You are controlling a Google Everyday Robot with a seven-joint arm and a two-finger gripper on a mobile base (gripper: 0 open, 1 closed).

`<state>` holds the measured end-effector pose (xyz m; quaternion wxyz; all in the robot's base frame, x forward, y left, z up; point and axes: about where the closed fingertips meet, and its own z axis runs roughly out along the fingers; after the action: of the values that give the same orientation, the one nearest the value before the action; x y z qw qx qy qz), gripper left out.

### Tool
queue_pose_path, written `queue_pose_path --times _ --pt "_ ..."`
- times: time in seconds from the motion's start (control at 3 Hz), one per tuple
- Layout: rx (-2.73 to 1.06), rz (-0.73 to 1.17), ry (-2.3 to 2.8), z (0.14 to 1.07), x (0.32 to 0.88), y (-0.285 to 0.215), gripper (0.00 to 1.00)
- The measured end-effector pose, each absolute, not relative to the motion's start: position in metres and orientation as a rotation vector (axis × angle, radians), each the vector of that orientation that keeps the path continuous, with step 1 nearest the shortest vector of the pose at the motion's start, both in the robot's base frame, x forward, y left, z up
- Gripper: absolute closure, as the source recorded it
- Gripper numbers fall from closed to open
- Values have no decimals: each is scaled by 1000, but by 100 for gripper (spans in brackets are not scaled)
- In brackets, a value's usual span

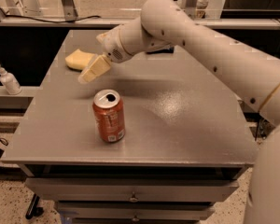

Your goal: Pick sponge

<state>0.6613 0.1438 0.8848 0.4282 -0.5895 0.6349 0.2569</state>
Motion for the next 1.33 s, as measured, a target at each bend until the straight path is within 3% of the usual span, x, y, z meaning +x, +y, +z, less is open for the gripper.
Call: queue_pose_path --times 0.67,1.0,1.33 --pt "-1466 561 1614 847 705 161 0" --pt "-1460 545 1631 835 712 162 17" --pt "-1450 532 1638 834 719 162 41"
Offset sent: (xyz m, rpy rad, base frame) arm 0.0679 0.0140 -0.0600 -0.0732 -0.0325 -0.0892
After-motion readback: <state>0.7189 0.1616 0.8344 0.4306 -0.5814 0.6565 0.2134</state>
